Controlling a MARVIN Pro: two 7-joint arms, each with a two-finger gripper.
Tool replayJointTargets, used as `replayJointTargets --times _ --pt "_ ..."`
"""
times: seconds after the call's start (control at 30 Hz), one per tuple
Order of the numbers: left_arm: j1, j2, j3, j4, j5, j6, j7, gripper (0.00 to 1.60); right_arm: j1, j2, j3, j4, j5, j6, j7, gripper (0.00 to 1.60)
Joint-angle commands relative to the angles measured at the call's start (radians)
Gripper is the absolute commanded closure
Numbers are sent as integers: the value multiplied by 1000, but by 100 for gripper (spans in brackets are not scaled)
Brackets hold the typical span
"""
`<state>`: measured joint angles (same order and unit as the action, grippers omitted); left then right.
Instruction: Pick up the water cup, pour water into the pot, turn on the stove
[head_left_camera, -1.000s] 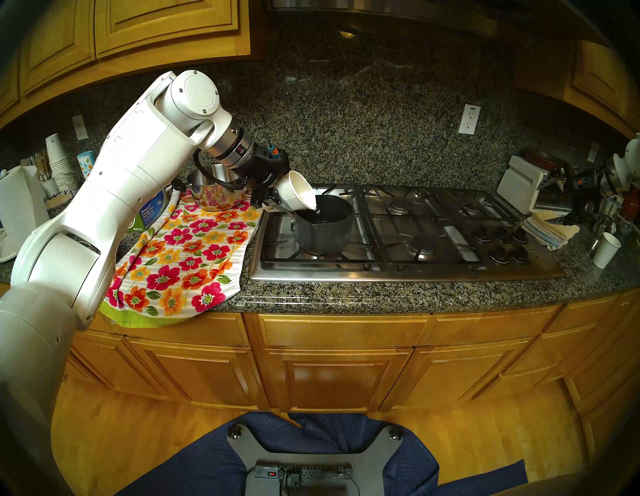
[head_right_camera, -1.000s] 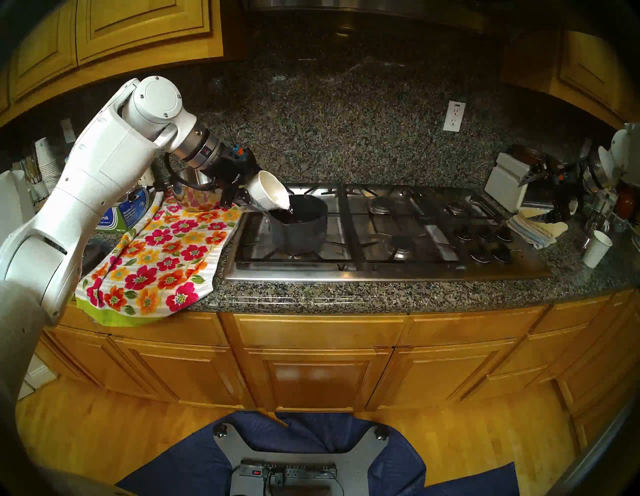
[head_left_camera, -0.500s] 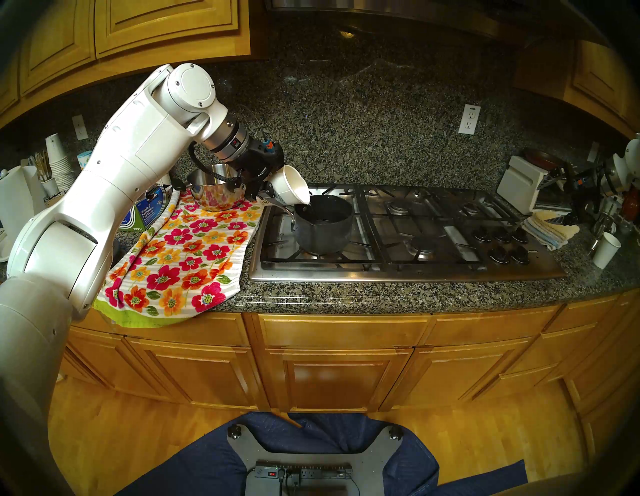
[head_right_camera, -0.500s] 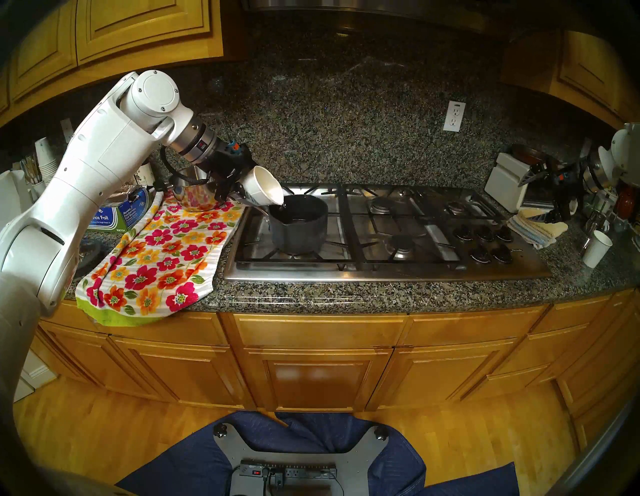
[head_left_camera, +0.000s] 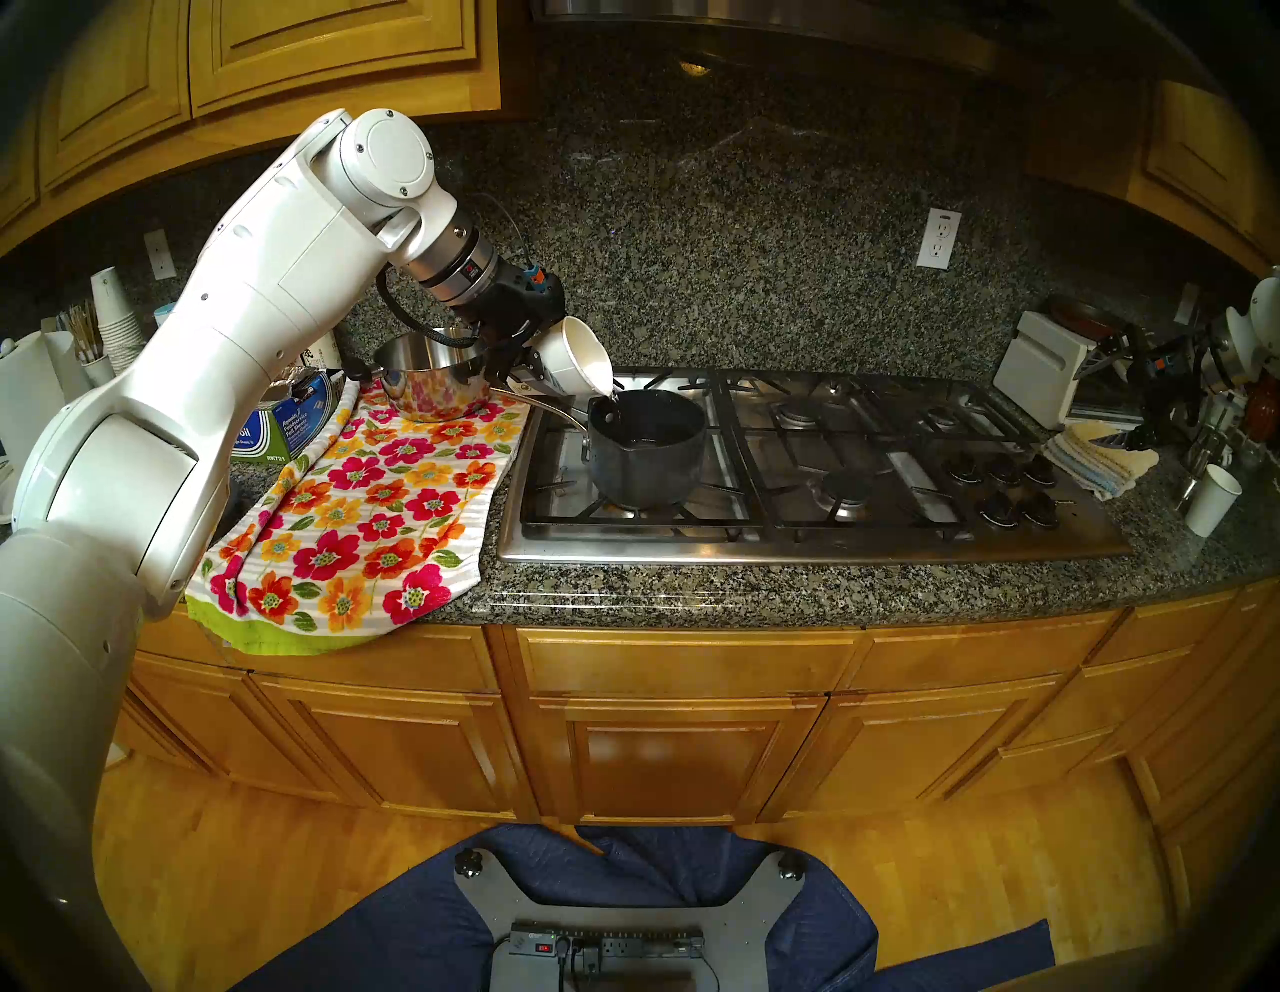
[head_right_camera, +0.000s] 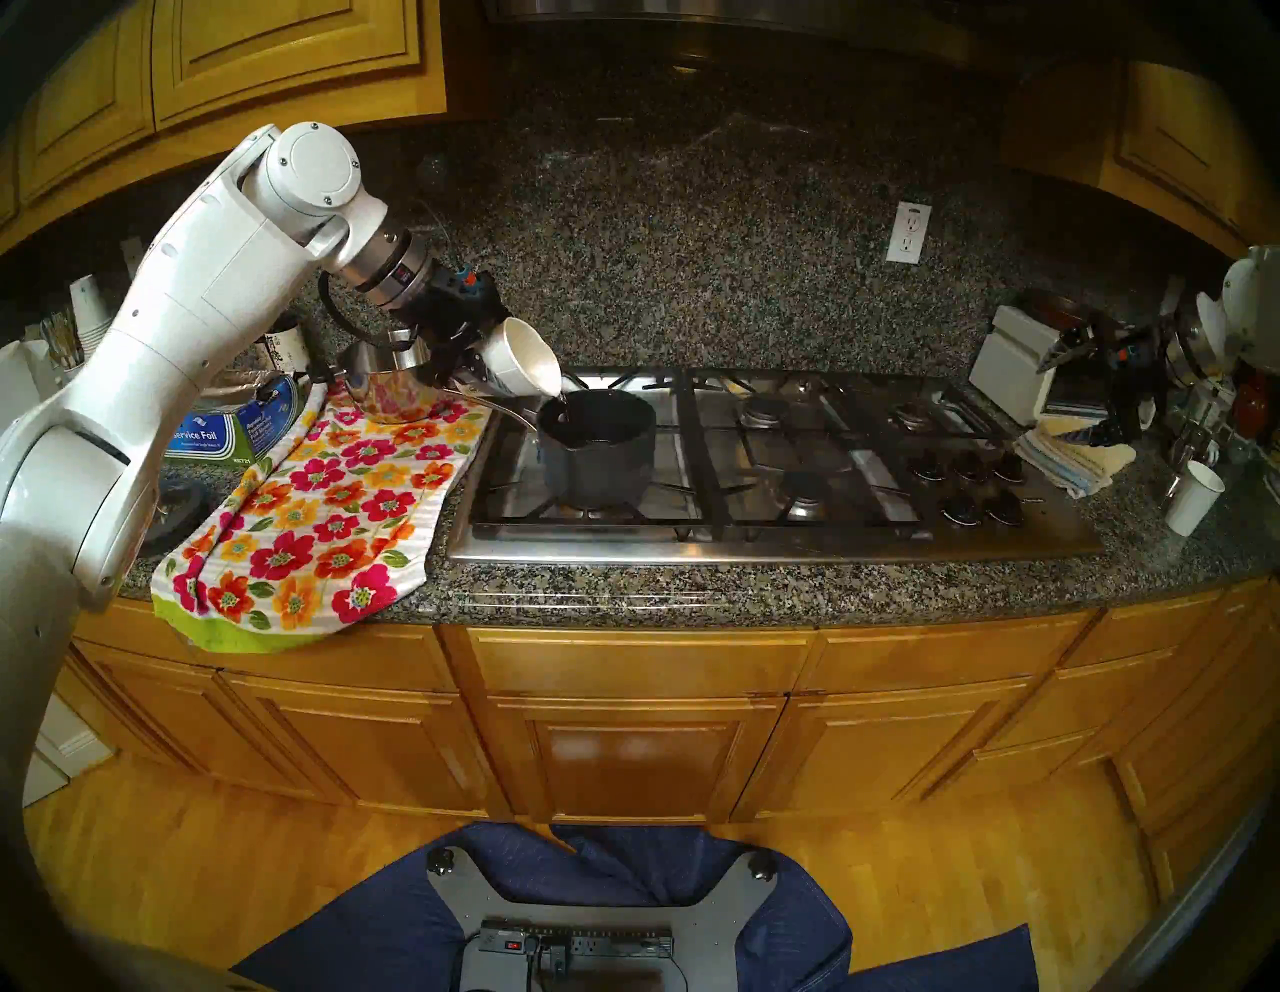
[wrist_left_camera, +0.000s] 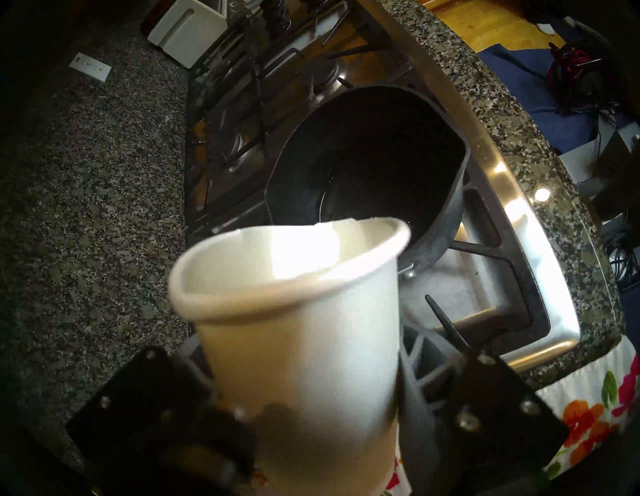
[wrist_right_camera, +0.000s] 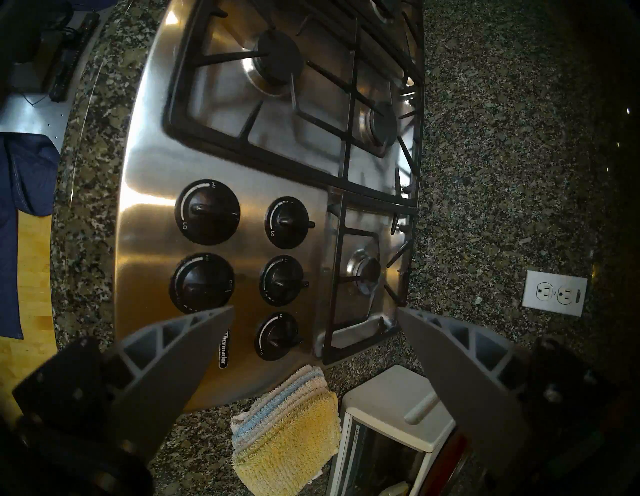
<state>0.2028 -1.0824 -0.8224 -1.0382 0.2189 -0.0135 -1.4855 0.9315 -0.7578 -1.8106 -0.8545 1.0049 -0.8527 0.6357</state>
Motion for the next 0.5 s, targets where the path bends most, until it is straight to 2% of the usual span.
replayJointTargets --times 0.0,0.47 --pt "-90 -21 1 11 0 -26 2 111 26 -9 7 20 4 -1 -8 0" --pt "-114 -32 50 37 13 -81 2 111 27 -9 7 20 4 -1 -8 0"
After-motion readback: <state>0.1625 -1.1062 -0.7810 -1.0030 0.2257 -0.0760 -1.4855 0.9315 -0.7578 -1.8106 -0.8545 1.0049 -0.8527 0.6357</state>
